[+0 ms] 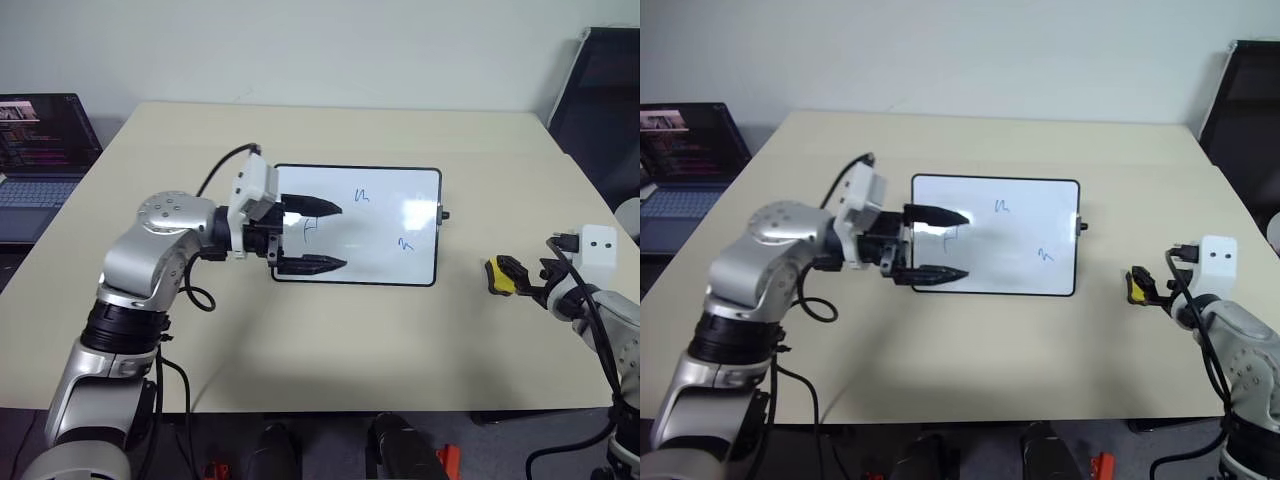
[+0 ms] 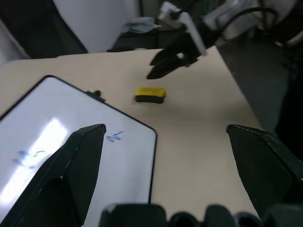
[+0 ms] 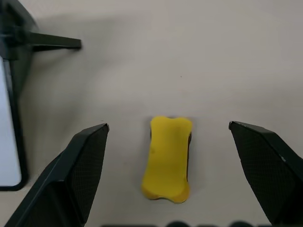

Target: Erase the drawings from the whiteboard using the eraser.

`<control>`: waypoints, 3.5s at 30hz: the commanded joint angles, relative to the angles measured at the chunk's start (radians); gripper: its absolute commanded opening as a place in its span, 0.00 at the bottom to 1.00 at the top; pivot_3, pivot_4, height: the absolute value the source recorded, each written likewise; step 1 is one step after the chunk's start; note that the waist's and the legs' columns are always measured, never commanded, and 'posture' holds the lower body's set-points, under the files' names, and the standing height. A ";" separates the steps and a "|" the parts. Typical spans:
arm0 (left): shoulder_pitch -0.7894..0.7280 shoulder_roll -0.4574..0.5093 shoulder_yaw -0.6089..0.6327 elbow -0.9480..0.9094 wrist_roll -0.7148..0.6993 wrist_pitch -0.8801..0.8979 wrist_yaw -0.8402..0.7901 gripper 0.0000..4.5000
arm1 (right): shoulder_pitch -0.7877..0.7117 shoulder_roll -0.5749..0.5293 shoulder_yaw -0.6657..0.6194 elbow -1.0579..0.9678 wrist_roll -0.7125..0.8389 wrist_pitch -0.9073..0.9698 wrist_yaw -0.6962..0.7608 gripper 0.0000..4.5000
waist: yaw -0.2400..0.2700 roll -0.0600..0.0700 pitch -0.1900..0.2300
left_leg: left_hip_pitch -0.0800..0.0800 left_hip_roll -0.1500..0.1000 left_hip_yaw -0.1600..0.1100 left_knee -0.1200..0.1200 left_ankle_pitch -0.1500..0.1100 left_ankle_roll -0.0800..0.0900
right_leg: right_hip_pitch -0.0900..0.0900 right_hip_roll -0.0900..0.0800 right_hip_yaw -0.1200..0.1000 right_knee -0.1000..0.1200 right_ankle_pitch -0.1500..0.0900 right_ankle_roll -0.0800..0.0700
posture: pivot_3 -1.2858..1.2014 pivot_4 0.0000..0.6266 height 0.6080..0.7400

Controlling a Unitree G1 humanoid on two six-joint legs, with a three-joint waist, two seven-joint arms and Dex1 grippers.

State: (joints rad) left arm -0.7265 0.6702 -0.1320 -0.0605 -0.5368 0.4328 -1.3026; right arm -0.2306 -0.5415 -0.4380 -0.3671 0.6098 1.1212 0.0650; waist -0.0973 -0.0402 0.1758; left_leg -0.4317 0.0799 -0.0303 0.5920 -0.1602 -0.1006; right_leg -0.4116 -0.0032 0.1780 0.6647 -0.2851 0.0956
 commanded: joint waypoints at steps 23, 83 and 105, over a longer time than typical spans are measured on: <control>0.010 -0.013 0.013 0.005 0.072 -0.061 -0.009 1.00 | -0.048 0.046 0.117 0.172 -0.204 -0.160 0.038 0.86 | 0.010 0.000 0.000 | -0.001 0.000 -0.002 0.000 0.000 0.001 | 0.000 0.000 -0.002 0.000 0.003 0.005 | 0.52 0.24 1.00; 0.142 0.012 -0.010 0.015 0.165 -0.025 0.090 1.00 | -0.006 0.229 0.627 0.287 -0.755 -0.973 0.102 0.28 | 0.010 0.000 0.000 | 0.000 0.000 -0.007 0.005 0.001 0.001 | 0.004 0.000 -0.007 0.001 0.004 -0.001 | 0.52 0.24 1.00; 0.170 0.042 0.009 -0.016 0.156 0.013 0.099 1.00 | -0.009 0.204 0.597 0.174 -0.845 -0.670 0.136 0.28 | 0.008 -0.003 -0.003 | 0.001 0.000 -0.009 0.014 0.002 0.003 | 0.007 0.000 -0.007 0.001 0.007 -0.003 | 0.52 0.24 1.00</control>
State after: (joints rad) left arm -0.5524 0.7045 -0.1499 -0.0405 -0.3720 0.4507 -1.2078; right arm -0.2142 -0.3345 0.2233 -0.2265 -0.1940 0.4222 0.2649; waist -0.0896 -0.0435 0.1728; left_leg -0.4308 0.0800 -0.0392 0.6063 -0.1581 -0.0972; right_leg -0.4049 -0.0027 0.1712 0.6657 -0.2777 0.0928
